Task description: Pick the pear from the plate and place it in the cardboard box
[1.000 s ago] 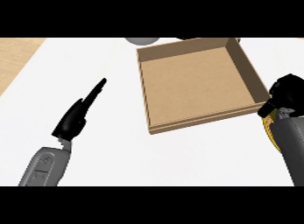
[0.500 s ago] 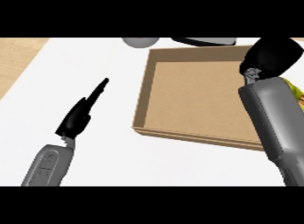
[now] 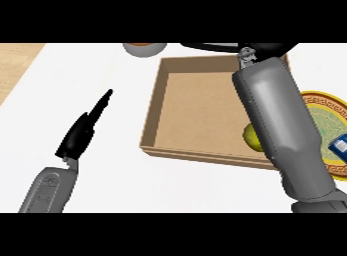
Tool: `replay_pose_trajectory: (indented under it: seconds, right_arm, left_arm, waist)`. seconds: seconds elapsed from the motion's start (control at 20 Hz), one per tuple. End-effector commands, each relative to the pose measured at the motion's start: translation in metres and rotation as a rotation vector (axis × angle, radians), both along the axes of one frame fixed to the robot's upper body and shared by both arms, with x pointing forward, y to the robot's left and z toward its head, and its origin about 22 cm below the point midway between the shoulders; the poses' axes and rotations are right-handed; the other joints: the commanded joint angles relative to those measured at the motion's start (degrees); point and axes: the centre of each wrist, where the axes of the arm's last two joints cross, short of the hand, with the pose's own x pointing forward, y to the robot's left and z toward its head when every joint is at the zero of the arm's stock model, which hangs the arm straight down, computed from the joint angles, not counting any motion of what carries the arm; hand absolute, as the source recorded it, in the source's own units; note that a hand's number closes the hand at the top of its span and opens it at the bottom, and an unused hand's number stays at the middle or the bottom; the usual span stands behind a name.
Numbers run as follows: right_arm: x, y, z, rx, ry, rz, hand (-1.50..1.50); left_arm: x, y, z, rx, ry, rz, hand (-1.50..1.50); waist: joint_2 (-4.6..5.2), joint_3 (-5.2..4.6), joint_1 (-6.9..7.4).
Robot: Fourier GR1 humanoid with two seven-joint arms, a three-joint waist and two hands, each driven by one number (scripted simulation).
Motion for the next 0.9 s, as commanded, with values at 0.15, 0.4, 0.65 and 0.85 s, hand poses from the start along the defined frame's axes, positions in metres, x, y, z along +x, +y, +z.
replay_pose_trajectory:
  seconds: [0.15,0.4,0.65,0.85]
  right_arm:
    - [0.011,0.011,0.011,0.049,0.1,-0.314,1.5]
    - [0.018,-0.034,-0.017,0.341,0.157,-0.35,1.5]
    - [0.019,-0.032,-0.043,0.492,0.146,-0.288,-1.5]
    - [0.006,-0.013,-0.039,0.449,-0.102,-0.143,-1.5]
  left_arm:
    - [-0.003,0.019,0.0,-0.007,-0.007,0.054,0.0]
    - [-0.001,0.021,-0.005,-0.017,-0.006,0.058,0.0]
    - [-0.002,0.023,-0.004,-0.01,-0.004,0.042,0.0]
    - [-0.009,0.011,-0.012,-0.013,0.012,0.062,0.0]
  waist:
    - [-0.02,0.24,-2.21]
    - [0.52,0.47,-2.77]
    - [0.21,0.49,-2.02]
    - [-0.17,0.53,-3.53]
